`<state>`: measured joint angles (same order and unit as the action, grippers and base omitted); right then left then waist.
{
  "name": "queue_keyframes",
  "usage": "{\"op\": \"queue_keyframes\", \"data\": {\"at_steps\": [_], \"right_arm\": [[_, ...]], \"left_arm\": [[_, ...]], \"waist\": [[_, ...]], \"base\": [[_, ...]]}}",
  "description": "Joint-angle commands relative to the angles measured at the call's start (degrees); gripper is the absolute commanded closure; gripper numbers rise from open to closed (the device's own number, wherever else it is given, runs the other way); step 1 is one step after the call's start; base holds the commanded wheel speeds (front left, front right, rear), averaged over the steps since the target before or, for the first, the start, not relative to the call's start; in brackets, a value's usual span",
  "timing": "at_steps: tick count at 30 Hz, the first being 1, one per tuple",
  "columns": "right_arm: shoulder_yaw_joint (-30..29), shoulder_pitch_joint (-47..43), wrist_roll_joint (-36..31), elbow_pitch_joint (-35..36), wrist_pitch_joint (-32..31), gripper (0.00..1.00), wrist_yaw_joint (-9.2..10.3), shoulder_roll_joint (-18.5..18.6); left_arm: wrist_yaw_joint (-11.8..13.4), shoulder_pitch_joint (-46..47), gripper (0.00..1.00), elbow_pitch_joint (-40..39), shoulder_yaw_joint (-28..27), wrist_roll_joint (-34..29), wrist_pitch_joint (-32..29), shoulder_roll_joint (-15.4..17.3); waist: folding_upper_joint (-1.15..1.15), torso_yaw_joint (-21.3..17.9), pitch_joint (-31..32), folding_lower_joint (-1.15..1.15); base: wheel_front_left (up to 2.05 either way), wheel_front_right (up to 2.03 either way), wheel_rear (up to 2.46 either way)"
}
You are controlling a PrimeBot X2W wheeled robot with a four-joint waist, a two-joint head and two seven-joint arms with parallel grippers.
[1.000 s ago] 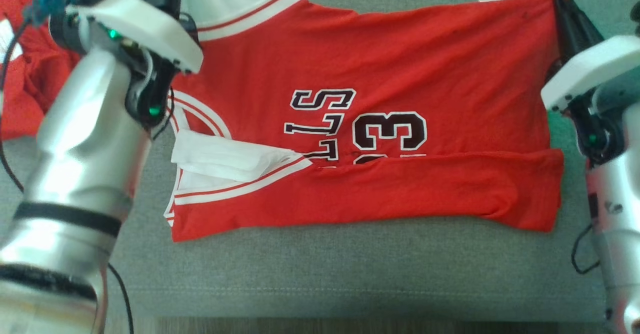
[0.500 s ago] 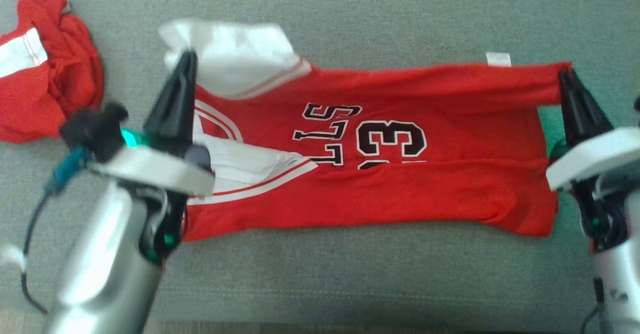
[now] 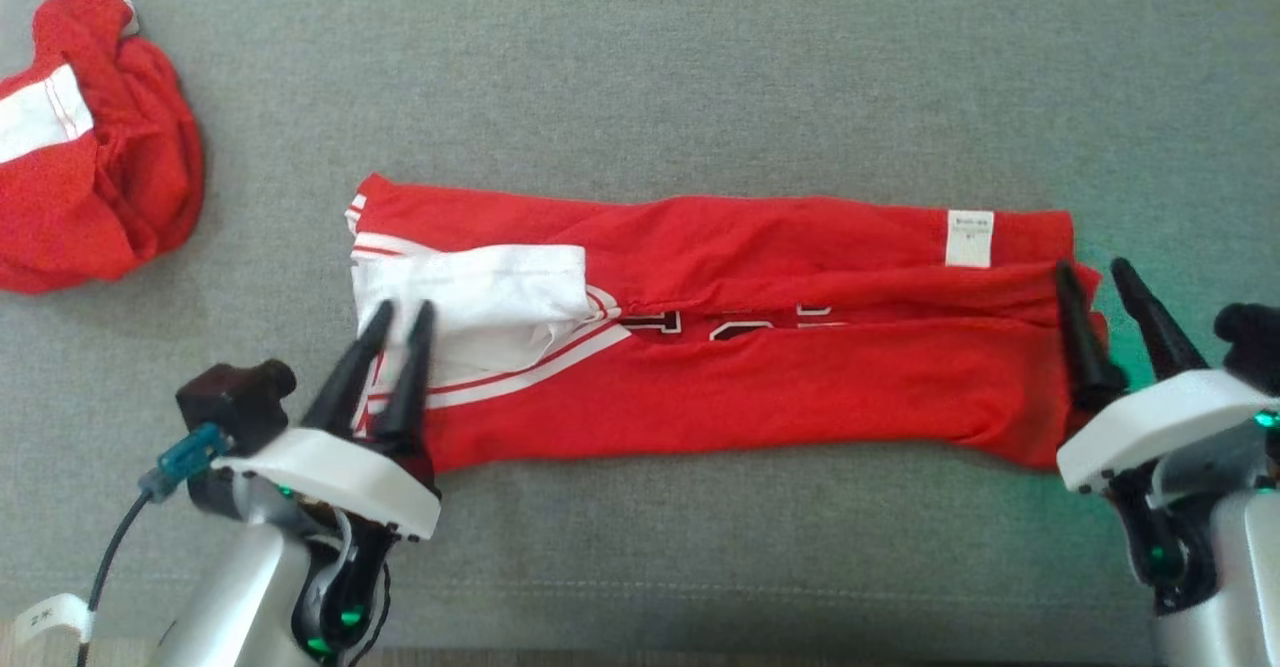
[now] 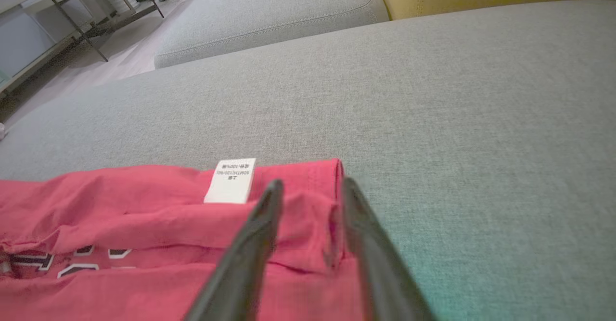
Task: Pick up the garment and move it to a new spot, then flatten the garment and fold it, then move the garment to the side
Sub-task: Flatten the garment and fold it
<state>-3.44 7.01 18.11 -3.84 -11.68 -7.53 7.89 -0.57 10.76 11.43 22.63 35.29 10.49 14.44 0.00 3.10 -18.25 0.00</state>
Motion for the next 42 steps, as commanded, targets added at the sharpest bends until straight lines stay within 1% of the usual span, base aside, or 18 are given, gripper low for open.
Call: {"op": "queue_keyframes", "data": {"at_steps": [1,4,7,14,15,18,23,28,42], "right_arm": [[0.86,-0.9,-0.91,2.53,0.12,0.0,0.04,0.12],[0.67,-2.71,-2.41,3.68,0.95,0.0,0.04,-0.86],[0.09,-4.25,-4.09,6.0,3.1,0.0,0.04,-1.84],[-0.09,-5.0,-8.13,11.2,6.53,0.0,0.04,-3.46],[-0.09,-5.0,-8.13,11.2,6.53,0.0,0.04,-3.46],[0.3,-5.27,-9.21,12.22,7.15,0.0,0.04,-3.78],[1.06,-6.82,-10.0,12.52,7.27,0.0,0.04,-4.17],[1.82,-7.97,-9.84,12.4,7.27,0.0,0.04,-4.44],[0.68,-8.01,-8.88,11.19,6.91,0.0,0.04,-4.81]], "left_arm": [[-0.04,1.27,0.0,-0.91,-1.95,0.01,0.19,1.12],[1.05,0.72,0.0,-0.3,-2.46,-1.11,1.47,1.54],[2.59,-0.27,0.0,-1.22,-3.12,-3.25,2.96,2.15],[6.95,-2.17,0.0,-7.44,-6.01,-9.83,4.39,3.71],[6.95,-2.17,0.0,-7.44,-6.01,-9.83,4.39,3.71],[8.07,-3.46,0.0,-9.86,-6.59,-11.66,4.46,3.94],[8.92,-6.45,0.0,-11.48,-7.15,-12.55,4.48,4.65],[9.53,-8.4,0.0,-12.07,-6.79,-12.37,3.6,4.84],[9.18,-7.45,0.0,-11.23,-6.95,-11.32,3.2,5.41]], "waist": [[0.0,-0.09,0.35,0.0],[0.0,-0.17,1.24,0.0],[0.0,-0.24,2.53,0.0],[0.0,-0.6,6.02,0.0],[0.0,-0.6,6.02,0.0],[0.0,-0.7,7.58,0.0],[0.0,-1.17,9.95,0.0],[0.0,-1.44,10.88,0.0],[0.0,-0.99,10.42,0.0]], "base": [[0.0,0.0,0.0],[0.0,0.0,0.0],[0.0,0.0,0.0],[0.0,0.0,0.0],[0.0,0.0,0.0],[0.0,0.0,0.0],[0.0,0.0,0.0],[0.0,0.0,0.0],[0.0,0.0,0.0]]}}
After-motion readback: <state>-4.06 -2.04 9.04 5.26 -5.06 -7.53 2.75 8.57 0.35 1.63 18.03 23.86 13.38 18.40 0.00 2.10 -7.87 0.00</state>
